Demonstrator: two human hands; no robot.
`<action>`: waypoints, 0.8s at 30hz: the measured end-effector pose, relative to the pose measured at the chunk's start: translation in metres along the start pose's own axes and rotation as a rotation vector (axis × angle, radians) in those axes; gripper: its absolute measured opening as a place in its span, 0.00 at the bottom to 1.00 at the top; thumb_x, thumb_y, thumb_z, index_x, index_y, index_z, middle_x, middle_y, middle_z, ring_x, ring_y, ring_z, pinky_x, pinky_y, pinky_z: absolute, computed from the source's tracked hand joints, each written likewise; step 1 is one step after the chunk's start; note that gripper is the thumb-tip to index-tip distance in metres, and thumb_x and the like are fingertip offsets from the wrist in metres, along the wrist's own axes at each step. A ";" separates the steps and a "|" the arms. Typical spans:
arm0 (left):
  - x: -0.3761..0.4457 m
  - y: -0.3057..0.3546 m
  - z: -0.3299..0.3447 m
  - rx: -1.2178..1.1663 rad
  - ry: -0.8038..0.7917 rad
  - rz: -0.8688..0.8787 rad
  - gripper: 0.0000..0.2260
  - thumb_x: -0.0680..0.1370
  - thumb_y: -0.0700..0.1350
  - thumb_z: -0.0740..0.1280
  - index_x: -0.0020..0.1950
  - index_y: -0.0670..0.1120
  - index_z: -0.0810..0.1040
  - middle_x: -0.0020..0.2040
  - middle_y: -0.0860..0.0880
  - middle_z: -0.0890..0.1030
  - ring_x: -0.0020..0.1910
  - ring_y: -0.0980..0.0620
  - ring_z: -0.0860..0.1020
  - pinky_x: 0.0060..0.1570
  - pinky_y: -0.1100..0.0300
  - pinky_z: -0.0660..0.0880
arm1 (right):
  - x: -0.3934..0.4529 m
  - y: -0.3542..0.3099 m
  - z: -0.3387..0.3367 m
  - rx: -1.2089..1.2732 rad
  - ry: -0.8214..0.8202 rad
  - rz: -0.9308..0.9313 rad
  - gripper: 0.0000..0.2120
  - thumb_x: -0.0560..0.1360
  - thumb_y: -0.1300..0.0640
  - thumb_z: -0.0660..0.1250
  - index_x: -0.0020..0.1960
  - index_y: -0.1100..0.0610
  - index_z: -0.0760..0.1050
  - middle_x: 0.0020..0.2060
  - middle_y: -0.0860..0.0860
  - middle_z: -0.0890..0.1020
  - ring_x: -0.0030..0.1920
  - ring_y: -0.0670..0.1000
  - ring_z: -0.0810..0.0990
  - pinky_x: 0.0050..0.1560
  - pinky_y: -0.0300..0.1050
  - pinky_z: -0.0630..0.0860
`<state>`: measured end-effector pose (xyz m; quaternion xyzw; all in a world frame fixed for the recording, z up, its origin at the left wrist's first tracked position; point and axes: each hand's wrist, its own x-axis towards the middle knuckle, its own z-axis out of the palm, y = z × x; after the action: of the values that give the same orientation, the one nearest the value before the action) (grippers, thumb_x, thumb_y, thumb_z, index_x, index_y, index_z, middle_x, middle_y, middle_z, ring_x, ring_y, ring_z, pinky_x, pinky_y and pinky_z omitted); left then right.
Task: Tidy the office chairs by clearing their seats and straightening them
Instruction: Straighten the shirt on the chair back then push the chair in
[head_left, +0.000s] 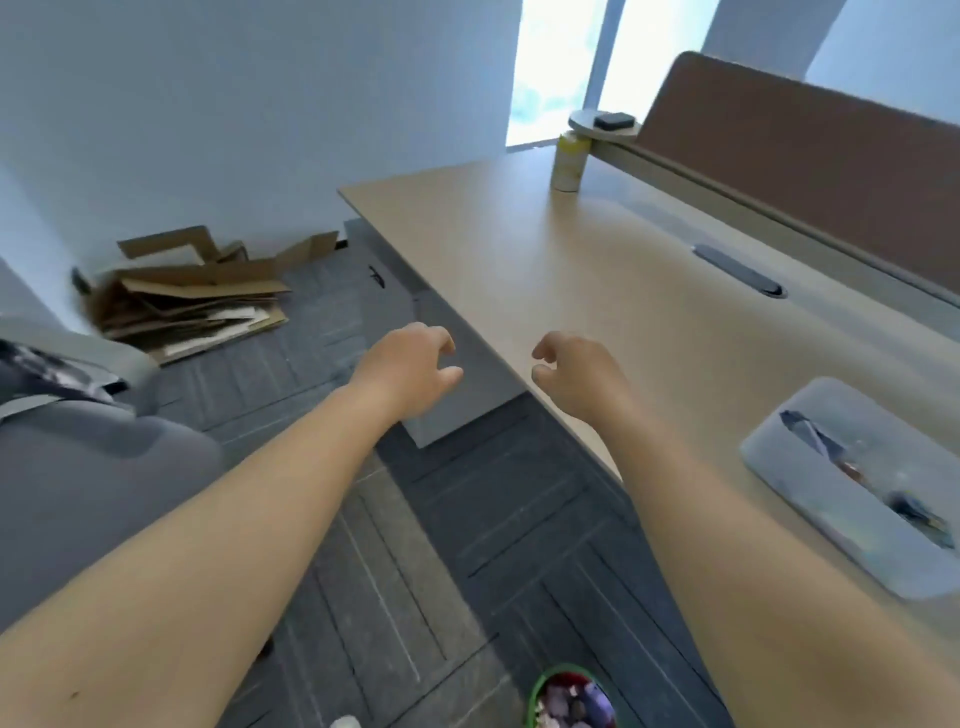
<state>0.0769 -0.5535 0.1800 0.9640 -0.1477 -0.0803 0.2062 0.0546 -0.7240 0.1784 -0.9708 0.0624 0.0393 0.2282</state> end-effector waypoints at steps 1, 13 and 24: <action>-0.015 -0.024 -0.010 -0.008 0.026 -0.057 0.17 0.79 0.47 0.61 0.66 0.43 0.70 0.67 0.43 0.72 0.65 0.44 0.71 0.63 0.51 0.69 | 0.001 -0.025 0.011 0.002 -0.027 -0.054 0.16 0.76 0.61 0.57 0.63 0.60 0.72 0.62 0.57 0.75 0.61 0.58 0.73 0.59 0.47 0.71; -0.242 -0.290 -0.124 -0.015 0.292 -0.550 0.15 0.77 0.47 0.63 0.63 0.43 0.73 0.64 0.44 0.74 0.62 0.45 0.73 0.60 0.51 0.71 | -0.063 -0.342 0.163 -0.039 -0.239 -0.506 0.10 0.76 0.61 0.59 0.55 0.62 0.74 0.53 0.57 0.77 0.50 0.56 0.75 0.48 0.48 0.73; -0.425 -0.474 -0.206 -0.060 0.437 -0.879 0.15 0.78 0.45 0.64 0.62 0.39 0.73 0.62 0.41 0.75 0.60 0.42 0.74 0.58 0.52 0.71 | -0.145 -0.584 0.286 -0.012 -0.369 -0.795 0.11 0.74 0.61 0.60 0.54 0.62 0.75 0.59 0.59 0.76 0.59 0.60 0.75 0.55 0.49 0.73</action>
<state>-0.1607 0.0719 0.2058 0.9230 0.3220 0.0404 0.2067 -0.0211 -0.0624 0.1941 -0.8974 -0.3583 0.1213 0.2273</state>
